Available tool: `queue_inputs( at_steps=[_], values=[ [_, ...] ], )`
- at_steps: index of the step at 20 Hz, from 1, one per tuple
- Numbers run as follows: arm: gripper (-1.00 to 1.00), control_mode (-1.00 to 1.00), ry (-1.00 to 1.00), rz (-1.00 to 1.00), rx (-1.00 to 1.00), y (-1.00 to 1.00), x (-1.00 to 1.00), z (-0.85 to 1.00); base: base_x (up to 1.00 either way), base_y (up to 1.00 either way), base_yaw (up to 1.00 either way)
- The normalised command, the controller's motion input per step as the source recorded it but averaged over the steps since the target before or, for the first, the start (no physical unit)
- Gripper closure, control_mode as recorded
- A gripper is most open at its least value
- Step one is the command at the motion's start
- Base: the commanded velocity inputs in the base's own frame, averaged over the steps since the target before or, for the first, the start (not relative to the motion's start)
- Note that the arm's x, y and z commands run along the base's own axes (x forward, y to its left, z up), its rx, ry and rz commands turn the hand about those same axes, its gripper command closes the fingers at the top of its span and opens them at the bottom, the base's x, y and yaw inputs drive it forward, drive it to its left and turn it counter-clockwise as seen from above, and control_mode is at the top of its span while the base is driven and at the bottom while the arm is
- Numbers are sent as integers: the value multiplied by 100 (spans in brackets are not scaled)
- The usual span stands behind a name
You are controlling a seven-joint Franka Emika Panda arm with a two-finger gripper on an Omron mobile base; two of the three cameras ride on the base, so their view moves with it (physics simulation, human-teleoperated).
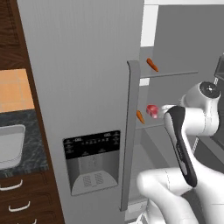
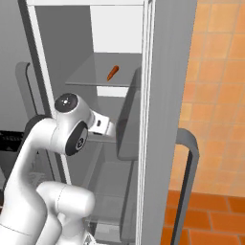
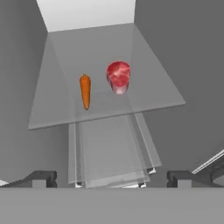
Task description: Place one carrot and one steak in each tupperware on the nearby counter, to pack two identical lunches.
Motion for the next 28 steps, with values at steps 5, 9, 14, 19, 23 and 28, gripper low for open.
queue_inputs(
  at_steps=[5,9,14,19,23,28],
  values=[
    [-100,-100,1,0,0,-8,61,-12,0,0,0],
    [-100,-100,3,0,0,-12,60,-7,0,0,0],
    [-100,-100,0,0,0,-21,46,-34,0,0,0],
    [-100,-100,0,0,0,-7,40,-43,0,0,0],
    [-100,-100,1,0,0,-2,41,-31,0,0,0],
    [-100,-100,2,0,0,-2,45,-24,0,0,0]
  ],
)
